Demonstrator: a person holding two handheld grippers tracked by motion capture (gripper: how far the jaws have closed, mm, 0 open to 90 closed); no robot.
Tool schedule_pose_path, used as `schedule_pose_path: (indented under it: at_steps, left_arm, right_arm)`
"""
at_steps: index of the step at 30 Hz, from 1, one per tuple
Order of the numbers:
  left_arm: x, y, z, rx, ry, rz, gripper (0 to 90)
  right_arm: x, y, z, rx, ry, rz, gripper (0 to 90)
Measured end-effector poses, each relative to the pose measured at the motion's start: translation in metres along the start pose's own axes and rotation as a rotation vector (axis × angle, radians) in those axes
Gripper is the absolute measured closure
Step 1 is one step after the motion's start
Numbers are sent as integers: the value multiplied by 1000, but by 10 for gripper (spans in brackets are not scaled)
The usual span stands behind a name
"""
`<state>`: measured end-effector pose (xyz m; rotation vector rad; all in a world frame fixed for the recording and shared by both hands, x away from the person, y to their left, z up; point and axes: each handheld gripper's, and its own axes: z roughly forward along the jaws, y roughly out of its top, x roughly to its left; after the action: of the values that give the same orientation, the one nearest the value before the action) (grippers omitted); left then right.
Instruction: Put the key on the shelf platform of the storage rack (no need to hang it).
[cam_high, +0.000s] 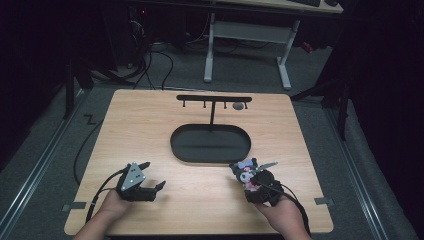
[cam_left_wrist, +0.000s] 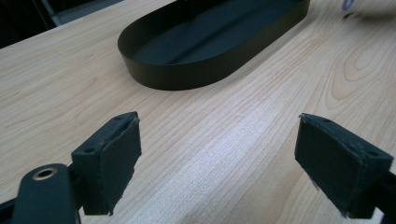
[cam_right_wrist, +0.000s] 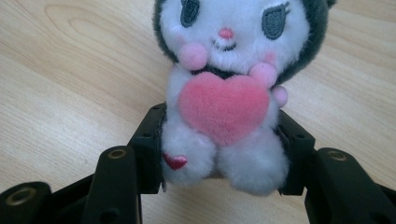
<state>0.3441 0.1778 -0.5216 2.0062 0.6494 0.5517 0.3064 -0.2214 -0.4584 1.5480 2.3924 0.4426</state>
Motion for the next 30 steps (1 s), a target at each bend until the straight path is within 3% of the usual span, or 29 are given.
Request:
schedule_pose_path:
  at_steps: [10,22,30]
  left_arm:
    - [0,0,0,3,-2,2,154]
    - [0,2,-6,-54,6,8,155]
    - [2,-1,-2,-21,11,3,154]
  right_arm:
    - [-2,17,-5,-38,6,-6,474]
    - [-7,39,-4,-58,21,1,474]
    - [-7,51,0,-62,27,-4,474]
